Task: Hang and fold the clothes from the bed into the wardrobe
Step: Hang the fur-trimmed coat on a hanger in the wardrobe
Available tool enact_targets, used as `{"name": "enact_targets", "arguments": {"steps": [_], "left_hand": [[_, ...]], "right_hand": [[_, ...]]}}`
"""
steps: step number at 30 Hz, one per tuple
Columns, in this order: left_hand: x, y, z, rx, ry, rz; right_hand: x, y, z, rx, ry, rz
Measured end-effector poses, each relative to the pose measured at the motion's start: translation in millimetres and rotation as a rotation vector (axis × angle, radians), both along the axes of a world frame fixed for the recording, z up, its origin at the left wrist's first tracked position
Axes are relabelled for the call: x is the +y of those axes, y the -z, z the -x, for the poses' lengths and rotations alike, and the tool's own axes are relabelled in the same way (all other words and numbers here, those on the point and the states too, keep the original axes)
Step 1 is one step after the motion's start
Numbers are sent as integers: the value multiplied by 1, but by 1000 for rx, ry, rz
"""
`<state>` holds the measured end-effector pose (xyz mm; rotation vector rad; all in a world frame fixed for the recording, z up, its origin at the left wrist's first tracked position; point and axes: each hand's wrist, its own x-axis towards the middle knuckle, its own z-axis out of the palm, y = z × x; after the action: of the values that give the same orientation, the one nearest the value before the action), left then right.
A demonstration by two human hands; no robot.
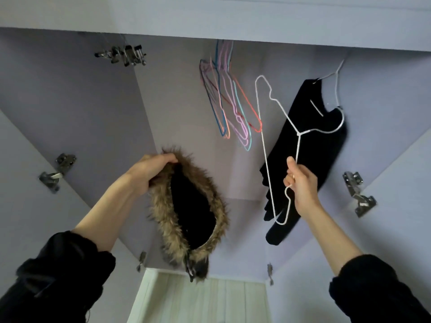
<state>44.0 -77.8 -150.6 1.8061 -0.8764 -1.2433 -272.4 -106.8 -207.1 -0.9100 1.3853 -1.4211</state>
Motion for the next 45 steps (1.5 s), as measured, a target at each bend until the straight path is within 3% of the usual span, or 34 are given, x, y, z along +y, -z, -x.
{"name": "enact_targets", "arguments": {"steps": [7, 13, 20, 28, 36, 39, 45], "left_hand": [[11, 1, -8, 143, 162, -201], [27, 7, -26, 196, 144, -222], [44, 0, -35, 188, 234, -248], [45, 5, -16, 150, 308, -208], [41, -9, -24, 19, 422, -79], [47, -15, -29, 46, 377, -36], [55, -28, -45, 153, 195, 149]], "right_hand": [[12, 28, 7, -34, 97, -88], [27, 56, -6, -119, -10, -216], [40, 64, -14, -264, 151, -328], [35, 57, -27, -636, -108, -215], [17, 16, -79, -844, -363, -92], [13, 13, -103, -755, -384, -152], [21, 38, -124, -144, -418, -196]]}}
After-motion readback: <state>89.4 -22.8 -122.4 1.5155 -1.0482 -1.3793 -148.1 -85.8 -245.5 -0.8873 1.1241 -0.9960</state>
